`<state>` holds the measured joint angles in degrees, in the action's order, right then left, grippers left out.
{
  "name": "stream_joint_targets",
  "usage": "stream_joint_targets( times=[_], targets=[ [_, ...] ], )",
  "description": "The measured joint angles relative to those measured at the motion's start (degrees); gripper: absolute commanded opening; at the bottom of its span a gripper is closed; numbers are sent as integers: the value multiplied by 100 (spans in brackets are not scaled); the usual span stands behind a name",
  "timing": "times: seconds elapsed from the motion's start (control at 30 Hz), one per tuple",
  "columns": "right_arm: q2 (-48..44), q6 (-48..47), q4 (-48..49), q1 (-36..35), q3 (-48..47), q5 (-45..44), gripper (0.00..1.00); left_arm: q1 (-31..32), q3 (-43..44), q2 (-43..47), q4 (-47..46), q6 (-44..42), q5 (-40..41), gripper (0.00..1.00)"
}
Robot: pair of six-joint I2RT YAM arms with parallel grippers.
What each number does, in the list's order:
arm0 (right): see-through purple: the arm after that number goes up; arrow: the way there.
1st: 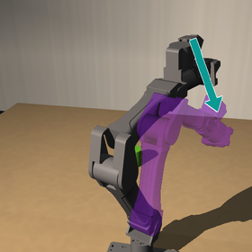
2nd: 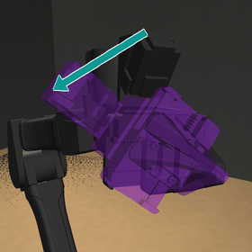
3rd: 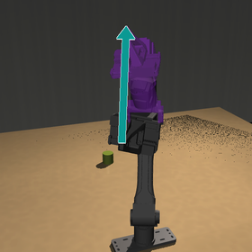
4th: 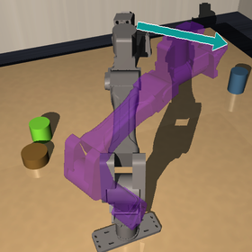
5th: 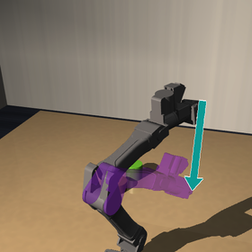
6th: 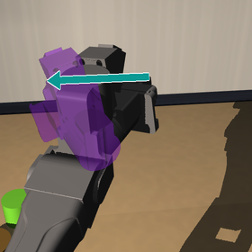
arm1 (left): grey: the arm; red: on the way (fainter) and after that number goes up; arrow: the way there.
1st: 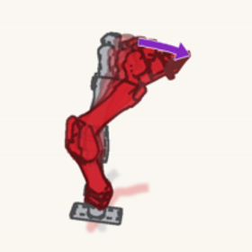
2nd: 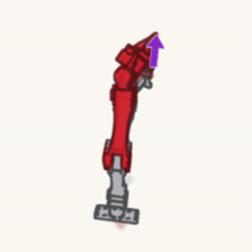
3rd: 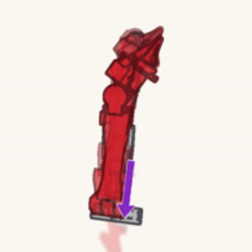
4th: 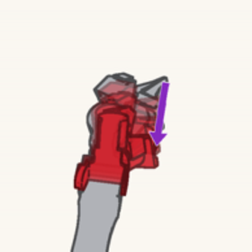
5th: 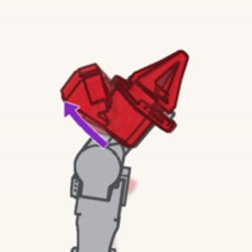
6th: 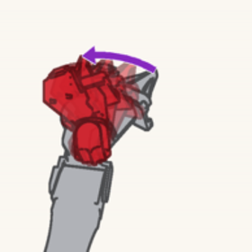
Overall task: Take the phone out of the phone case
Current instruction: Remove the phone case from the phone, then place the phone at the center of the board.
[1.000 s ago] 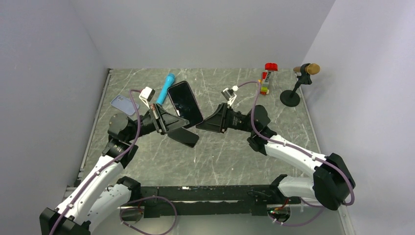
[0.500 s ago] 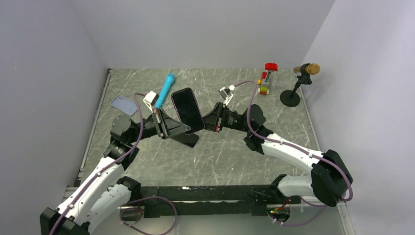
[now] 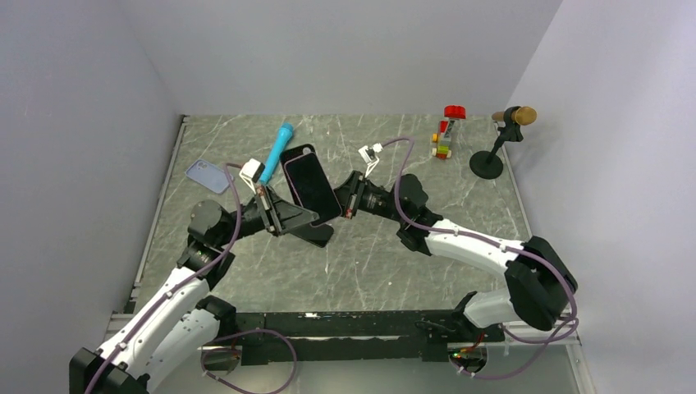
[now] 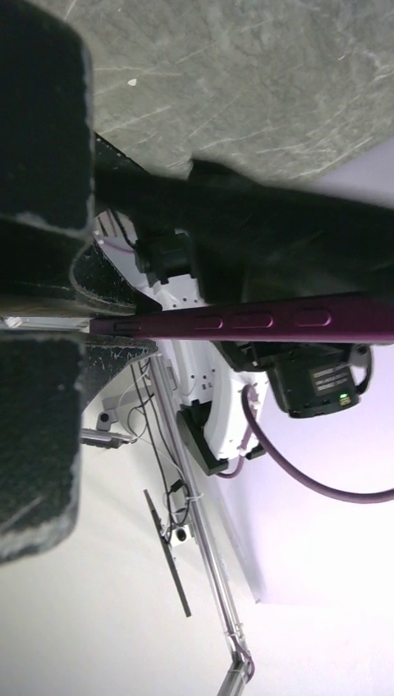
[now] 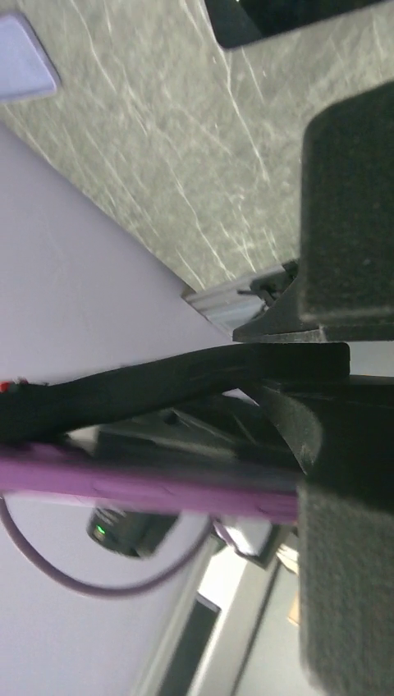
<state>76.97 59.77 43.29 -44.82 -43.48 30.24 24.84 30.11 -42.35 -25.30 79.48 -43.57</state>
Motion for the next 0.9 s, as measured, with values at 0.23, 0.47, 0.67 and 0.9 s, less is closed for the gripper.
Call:
stream_joint_targets(
  times=[0.23,0.47,0.67,0.9],
  targets=[
    [525,-262,-249,7,-542,-774,0,396,-385,28,-13,116,-214,0],
    [476,-516,-2190,367,-1001,-1965,0,446,-376,702,1856,-713,496,0],
    [42,-579,-3617,1078,-557,-2861,0,476,-682,1834,4026,-933,2448,0],
    [-778,-669,-4210,1189,144,-3075,0,487,-2415,2243,4288,-306,3495,0]
  ],
)
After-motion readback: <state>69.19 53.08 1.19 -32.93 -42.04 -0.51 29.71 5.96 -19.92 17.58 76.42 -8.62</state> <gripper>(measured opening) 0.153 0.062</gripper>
